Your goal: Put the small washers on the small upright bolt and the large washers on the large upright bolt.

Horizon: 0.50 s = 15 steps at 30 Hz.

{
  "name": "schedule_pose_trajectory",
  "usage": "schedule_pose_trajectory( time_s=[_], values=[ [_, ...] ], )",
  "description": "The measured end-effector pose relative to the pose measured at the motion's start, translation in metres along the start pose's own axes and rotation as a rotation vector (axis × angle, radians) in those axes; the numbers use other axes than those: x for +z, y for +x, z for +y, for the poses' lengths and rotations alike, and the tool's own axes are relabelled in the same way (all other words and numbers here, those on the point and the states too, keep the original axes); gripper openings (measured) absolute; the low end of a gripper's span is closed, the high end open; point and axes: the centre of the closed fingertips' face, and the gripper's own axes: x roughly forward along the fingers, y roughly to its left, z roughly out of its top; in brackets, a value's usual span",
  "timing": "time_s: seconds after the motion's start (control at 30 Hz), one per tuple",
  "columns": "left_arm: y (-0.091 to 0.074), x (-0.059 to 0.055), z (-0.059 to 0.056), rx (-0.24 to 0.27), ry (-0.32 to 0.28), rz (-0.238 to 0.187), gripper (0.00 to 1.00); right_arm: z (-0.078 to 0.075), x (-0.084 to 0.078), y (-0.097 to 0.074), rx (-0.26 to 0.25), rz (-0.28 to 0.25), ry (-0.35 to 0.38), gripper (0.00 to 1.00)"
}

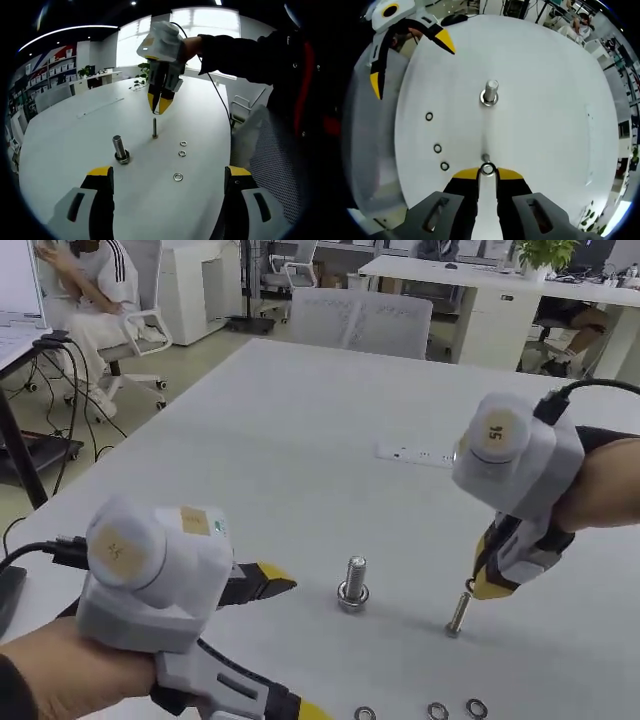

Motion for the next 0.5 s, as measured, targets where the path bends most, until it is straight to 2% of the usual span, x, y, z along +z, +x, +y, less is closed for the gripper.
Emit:
schedule_pose_trajectory(
  time_s=[0.5],
  values=[
    [0.0014,0.0002,0.0015,-0.004,-0.001,-0.007,0.91,-0.0004,0.001,0.009,0.013,0.02,-0.009,0.13]
  ],
)
